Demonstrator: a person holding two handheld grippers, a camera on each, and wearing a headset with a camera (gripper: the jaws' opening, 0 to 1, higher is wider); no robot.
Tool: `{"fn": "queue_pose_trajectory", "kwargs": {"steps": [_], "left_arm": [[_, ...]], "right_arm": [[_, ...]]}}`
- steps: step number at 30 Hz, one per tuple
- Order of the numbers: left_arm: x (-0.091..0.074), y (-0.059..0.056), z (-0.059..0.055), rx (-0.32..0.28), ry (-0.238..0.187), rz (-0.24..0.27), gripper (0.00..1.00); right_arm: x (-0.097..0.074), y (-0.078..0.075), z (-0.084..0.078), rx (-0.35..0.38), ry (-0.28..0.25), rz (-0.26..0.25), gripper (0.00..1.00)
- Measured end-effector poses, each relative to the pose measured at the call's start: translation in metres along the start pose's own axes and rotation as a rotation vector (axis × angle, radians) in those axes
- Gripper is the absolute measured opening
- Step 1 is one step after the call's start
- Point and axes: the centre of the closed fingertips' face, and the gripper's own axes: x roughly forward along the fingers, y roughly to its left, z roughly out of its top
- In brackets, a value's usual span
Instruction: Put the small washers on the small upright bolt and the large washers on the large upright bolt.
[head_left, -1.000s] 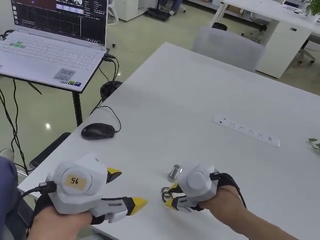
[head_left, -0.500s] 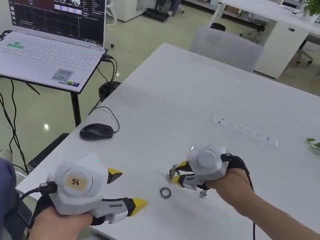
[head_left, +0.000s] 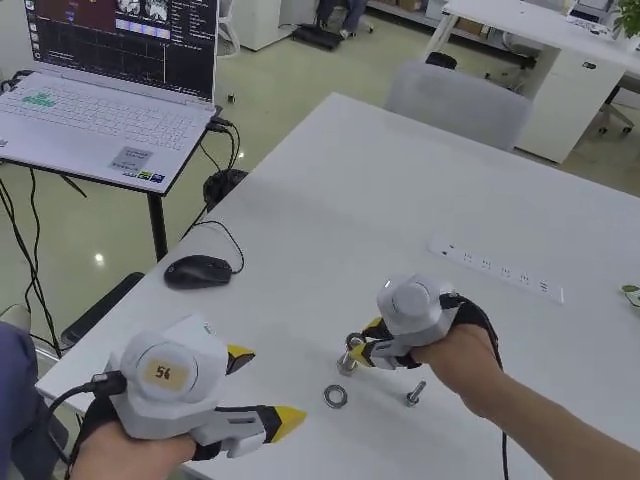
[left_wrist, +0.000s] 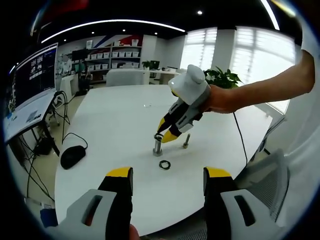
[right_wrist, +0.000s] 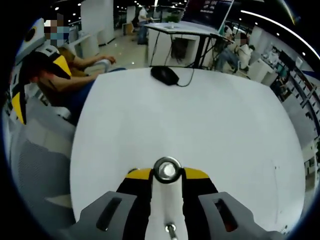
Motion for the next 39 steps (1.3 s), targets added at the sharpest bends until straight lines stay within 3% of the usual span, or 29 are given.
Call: {"fn": "queue_pose_trajectory", "kwargs": {"steps": [18, 32, 39], "left_arm": [[0.002, 0.004, -0.003, -0.012, 0.006, 0.002, 0.56], [0.000, 0.009, -0.006, -0.018, 0.008, 0.013, 0.56], [-0.001, 0.009, -0.007, -0.017, 0.009, 0.015, 0.56]], "right_arm": [[0.013, -0.002, -0.006, 0.017, 0.047, 0.026, 0.23], [0.032, 0.001, -0.018, -0.004, 0.122, 0.035, 0.23], [0.041, 0.001, -0.024, 0.023, 0.153, 0.042, 0.23]]}}
